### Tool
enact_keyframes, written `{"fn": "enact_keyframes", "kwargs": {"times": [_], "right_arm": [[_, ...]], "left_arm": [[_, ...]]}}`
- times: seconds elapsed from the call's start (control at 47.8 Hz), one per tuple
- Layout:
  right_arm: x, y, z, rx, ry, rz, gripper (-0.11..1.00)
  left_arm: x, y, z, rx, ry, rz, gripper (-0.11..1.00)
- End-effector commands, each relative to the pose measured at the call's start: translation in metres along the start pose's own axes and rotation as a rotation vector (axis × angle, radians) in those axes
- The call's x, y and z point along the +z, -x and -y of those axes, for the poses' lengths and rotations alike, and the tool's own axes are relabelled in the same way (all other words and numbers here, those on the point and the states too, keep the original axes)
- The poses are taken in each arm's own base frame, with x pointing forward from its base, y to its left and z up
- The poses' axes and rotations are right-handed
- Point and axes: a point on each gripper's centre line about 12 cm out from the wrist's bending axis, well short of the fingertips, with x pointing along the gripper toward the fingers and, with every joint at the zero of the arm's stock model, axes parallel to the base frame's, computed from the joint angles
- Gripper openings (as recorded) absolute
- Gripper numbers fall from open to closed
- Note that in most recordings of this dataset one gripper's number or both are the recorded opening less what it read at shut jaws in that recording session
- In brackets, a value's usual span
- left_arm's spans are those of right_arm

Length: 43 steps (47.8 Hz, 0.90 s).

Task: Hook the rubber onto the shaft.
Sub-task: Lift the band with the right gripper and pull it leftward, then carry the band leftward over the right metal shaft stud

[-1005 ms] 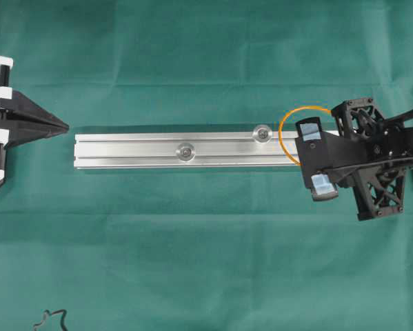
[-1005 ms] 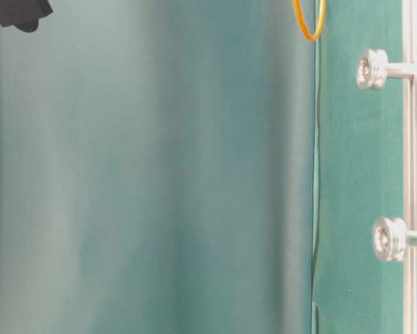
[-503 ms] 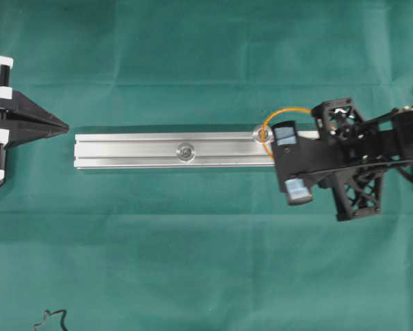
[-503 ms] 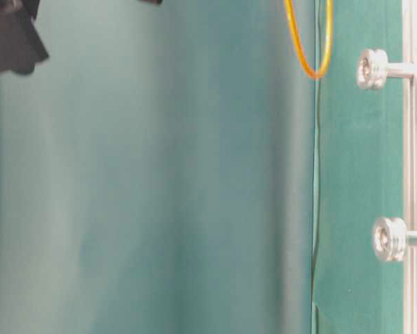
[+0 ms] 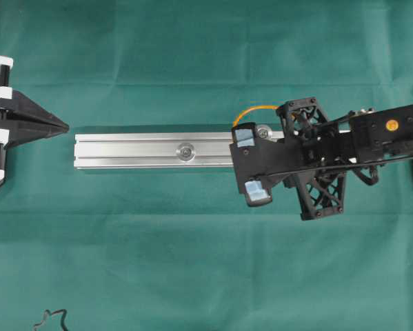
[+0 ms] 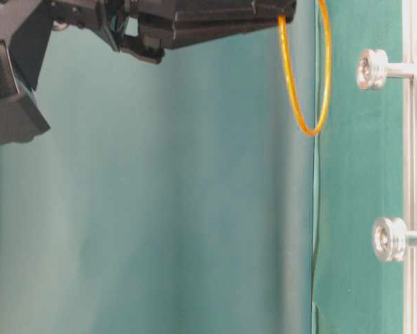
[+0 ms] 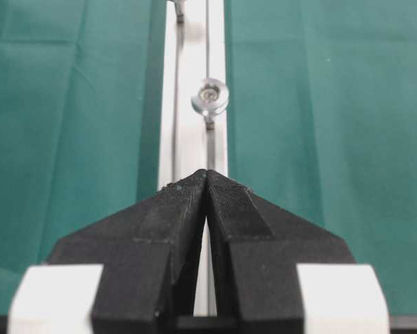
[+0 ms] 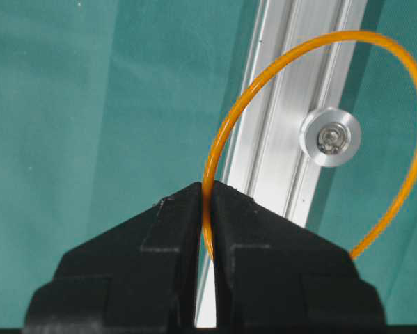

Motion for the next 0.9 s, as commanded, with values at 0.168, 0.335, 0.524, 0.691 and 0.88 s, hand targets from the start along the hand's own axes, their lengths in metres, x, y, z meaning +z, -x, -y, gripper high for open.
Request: {"fn": "enact_keyframes", "kwargs": {"times": [0.168, 0.335, 0.524, 0.691, 0.88], "right_arm": [[0.009, 0.01, 0.001, 0.001, -0.001, 0.041, 0.06], [0.009, 0.01, 0.001, 0.0, -0.002, 0.041, 0.06], [0.008, 0.007, 0.001, 0.001, -0.003, 0.041, 0.06], [0.006, -0.002, 0.001, 0.002, -0.007, 0.046, 0.06], [0.002, -0.016, -0.001, 0.007, -0.006, 0.044, 0.06]], "left_arm": [[0.012, 0.002, 0.0, 0.0, -0.005, 0.031, 0.0], [0.012, 0.002, 0.0, 0.0, -0.005, 0.032, 0.0], [0.012, 0.002, 0.0, 0.0, -0.005, 0.031, 0.0], [0.012, 0.002, 0.0, 0.0, -0.005, 0.031, 0.0], [0.012, 0.002, 0.0, 0.0, -0.005, 0.031, 0.0]]}}
